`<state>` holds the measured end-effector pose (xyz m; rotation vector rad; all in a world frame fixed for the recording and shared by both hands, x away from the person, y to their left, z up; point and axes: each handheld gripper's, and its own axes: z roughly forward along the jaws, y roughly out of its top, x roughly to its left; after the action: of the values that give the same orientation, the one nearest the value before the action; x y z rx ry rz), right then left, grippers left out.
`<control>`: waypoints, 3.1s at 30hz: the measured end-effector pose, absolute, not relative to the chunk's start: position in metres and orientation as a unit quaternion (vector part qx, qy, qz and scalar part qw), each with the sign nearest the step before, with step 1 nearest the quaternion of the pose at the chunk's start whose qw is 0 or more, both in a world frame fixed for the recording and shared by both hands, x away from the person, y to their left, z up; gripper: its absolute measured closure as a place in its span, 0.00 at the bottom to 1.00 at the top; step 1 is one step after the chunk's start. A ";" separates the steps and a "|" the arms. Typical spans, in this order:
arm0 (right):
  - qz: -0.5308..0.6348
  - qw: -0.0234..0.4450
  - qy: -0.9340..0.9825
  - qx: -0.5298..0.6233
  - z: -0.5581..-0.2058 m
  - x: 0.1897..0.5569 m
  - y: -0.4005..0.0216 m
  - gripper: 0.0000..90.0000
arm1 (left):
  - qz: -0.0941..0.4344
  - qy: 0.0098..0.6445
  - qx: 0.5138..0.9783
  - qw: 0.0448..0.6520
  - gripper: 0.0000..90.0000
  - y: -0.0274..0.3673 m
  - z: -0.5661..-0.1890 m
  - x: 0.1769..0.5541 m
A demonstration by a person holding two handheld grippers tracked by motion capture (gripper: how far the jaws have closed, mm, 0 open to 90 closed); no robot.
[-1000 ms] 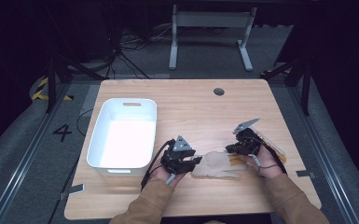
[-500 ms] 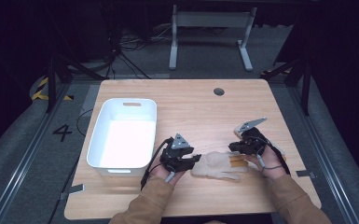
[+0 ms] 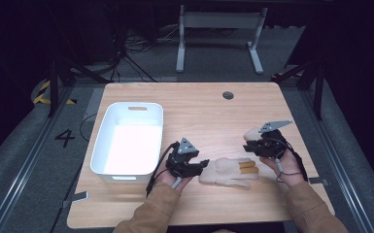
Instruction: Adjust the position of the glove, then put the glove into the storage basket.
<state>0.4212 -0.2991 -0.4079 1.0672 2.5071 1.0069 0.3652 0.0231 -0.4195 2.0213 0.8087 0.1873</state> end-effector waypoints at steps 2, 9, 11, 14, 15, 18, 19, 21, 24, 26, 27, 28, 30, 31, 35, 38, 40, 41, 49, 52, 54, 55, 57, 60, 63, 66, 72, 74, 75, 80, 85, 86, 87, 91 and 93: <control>0.351 0.125 0.851 0.370 -0.405 0.420 -0.303 0.77 | 0.076 0.329 0.822 0.458 0.54 0.023 -0.420 0.365; 0.362 0.135 0.839 0.383 -0.398 0.420 -0.317 0.74 | 0.077 0.325 0.826 0.455 0.54 0.022 -0.420 0.366; 0.365 0.138 0.834 0.389 -0.397 0.420 -0.322 0.73 | 0.076 0.326 0.825 0.456 0.54 0.021 -0.420 0.366; 0.371 0.144 0.826 0.400 -0.394 0.420 -0.331 0.71 | 0.076 0.326 0.826 0.454 0.54 0.022 -0.420 0.366; 0.373 0.145 0.824 0.402 -0.394 0.420 -0.333 0.70 | 0.077 0.326 0.825 0.454 0.54 0.022 -0.420 0.366; 0.373 0.150 0.816 0.415 -0.394 0.421 -0.342 0.67 | 0.077 0.329 0.823 0.456 0.54 0.023 -0.420 0.367; 0.373 0.150 0.816 0.415 -0.394 0.421 -0.342 0.67 | 0.077 0.329 0.823 0.456 0.54 0.023 -0.420 0.367; 0.375 0.153 0.813 0.419 -0.394 0.421 -0.347 0.65 | 0.076 0.330 0.823 0.456 0.54 0.023 -0.420 0.367; 0.372 0.163 0.808 0.426 -0.397 0.423 -0.354 0.62 | 0.076 0.330 0.823 0.456 0.54 0.023 -0.420 0.367; 0.371 0.167 0.808 0.427 -0.398 0.424 -0.356 0.61 | 0.076 0.330 0.823 0.456 0.54 0.023 -0.421 0.367; 0.365 0.170 0.806 0.435 -0.400 0.425 -0.360 0.59 | 0.076 0.330 0.823 0.456 0.54 0.023 -0.421 0.367; 0.365 0.170 0.806 0.435 -0.400 0.425 -0.360 0.59 | 0.076 0.331 0.823 0.456 0.54 0.023 -0.421 0.367; 0.362 0.174 0.802 0.442 -0.404 0.426 -0.365 0.57 | 0.075 0.332 0.822 0.456 0.53 0.023 -0.421 0.367; 0.359 0.173 0.801 0.447 -0.405 0.427 -0.367 0.57 | 0.075 0.332 0.822 0.456 0.53 0.023 -0.421 0.367; 0.349 0.167 0.798 0.463 -0.413 0.431 -0.374 0.57 | 0.076 0.332 0.822 0.456 0.53 0.023 -0.421 0.367; 0.337 0.157 0.798 0.474 -0.419 0.433 -0.378 0.56 | 0.076 0.330 0.824 0.454 0.53 0.023 -0.422 0.368; 0.335 0.158 0.799 0.474 -0.420 0.434 -0.379 0.56 | 0.076 0.329 0.825 0.452 0.53 0.023 -0.421 0.368; 0.334 0.156 0.799 0.475 -0.422 0.434 -0.379 0.56 | 0.075 0.329 0.825 0.453 0.53 0.023 -0.422 0.368; 0.313 0.154 0.805 0.480 -0.430 0.437 -0.379 0.59 | 0.075 0.330 0.825 0.452 0.53 0.023 -0.422 0.368; 0.299 0.154 0.808 0.485 -0.436 0.439 -0.379 0.61 | 0.074 0.329 0.827 0.450 0.53 0.022 -0.422 0.368; 0.297 0.152 0.811 0.481 -0.438 0.440 -0.378 0.64 | 0.074 0.330 0.827 0.449 0.53 0.022 -0.423 0.368; 0.296 0.151 0.811 0.482 -0.438 0.440 -0.377 0.65 | 0.074 0.330 0.827 0.449 0.53 0.022 -0.423 0.368; 0.295 0.152 0.811 0.481 -0.438 0.440 -0.376 0.67 | 0.075 0.329 0.828 0.448 0.53 0.022 -0.423 0.368; 0.296 0.151 0.811 0.481 -0.436 0.439 -0.377 0.74 | 0.076 0.330 0.827 0.448 0.53 0.022 -0.423 0.367; 0.293 0.158 0.812 0.479 -0.435 0.439 -0.376 0.77 | 0.076 0.328 0.828 0.448 0.53 0.022 -0.423 0.368; 0.290 0.161 0.815 0.475 -0.432 0.438 -0.375 0.79 | 0.077 0.329 0.827 0.449 0.53 0.022 -0.423 0.367; 0.302 0.177 0.810 0.470 -0.419 0.433 -0.376 0.80 | 0.076 0.330 0.827 0.449 0.53 0.024 -0.422 0.368; 0.307 0.192 0.809 0.462 -0.410 0.430 -0.374 0.80 | 0.078 0.331 0.828 0.447 0.53 0.024 -0.422 0.368; 0.310 0.198 0.809 0.459 -0.406 0.428 -0.372 0.80 | 0.079 0.334 0.826 0.447 0.53 0.024 -0.422 0.368; 0.313 0.215 0.812 0.444 -0.394 0.423 -0.366 0.80 | 0.078 0.335 0.825 0.449 0.53 0.025 -0.422 0.369; 0.324 0.218 0.811 0.436 -0.388 0.420 -0.365 0.79 | 0.080 0.339 0.825 0.445 0.53 0.025 -0.422 0.369; 0.325 0.221 0.810 0.435 -0.386 0.419 -0.365 0.79 | 0.079 0.340 0.824 0.446 0.53 0.026 -0.422 0.369; 0.330 0.220 0.809 0.433 -0.384 0.418 -0.365 0.79 | 0.080 0.341 0.823 0.448 0.53 0.026 -0.422 0.369; 0.343 0.216 0.813 0.418 -0.378 0.415 -0.363 0.79 | 0.077 0.341 0.822 0.449 0.53 0.026 -0.422 0.369; 0.355 0.207 0.818 0.402 -0.373 0.412 -0.360 0.79 | 0.076 0.339 0.823 0.449 0.54 0.026 -0.422 0.369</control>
<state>0.4119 -0.3597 -0.3734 1.1199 2.2779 0.9892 0.3691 0.0258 -0.4218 2.0356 0.8376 0.1891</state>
